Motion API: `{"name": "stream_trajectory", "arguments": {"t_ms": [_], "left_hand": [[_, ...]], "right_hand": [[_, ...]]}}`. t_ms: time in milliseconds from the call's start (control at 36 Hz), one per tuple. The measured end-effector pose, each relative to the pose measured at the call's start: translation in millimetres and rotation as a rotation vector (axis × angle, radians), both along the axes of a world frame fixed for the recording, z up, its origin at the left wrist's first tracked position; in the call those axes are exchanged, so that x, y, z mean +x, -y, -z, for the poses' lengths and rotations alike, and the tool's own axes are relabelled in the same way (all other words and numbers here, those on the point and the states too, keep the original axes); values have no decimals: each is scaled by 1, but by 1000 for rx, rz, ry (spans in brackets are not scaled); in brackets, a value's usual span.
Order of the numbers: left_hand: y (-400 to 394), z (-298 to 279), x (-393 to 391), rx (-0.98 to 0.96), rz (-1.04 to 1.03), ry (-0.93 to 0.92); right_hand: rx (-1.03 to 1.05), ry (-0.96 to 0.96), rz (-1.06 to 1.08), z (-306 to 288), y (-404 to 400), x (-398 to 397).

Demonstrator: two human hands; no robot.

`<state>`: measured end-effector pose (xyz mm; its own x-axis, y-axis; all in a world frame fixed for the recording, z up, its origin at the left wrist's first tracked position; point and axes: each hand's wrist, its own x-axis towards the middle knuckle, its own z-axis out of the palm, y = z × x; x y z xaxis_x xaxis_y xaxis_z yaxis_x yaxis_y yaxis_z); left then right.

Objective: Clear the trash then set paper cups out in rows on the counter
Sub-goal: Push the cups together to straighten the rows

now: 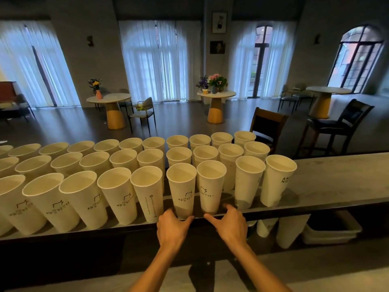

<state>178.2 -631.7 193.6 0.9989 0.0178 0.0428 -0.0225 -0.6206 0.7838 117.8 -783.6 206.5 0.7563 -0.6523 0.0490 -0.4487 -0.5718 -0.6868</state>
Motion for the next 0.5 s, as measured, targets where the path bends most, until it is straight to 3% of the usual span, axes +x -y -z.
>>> {"name": "stream_trajectory", "arguments": {"t_ms": [250, 500], "left_hand": [[23, -4, -58, -145, -184, 62], [119, -12, -110, -126, 12, 138]], "right_hand": [[-35, 78, -19, -3, 39, -42], [-89, 84, 1, 0, 125, -72]]}}
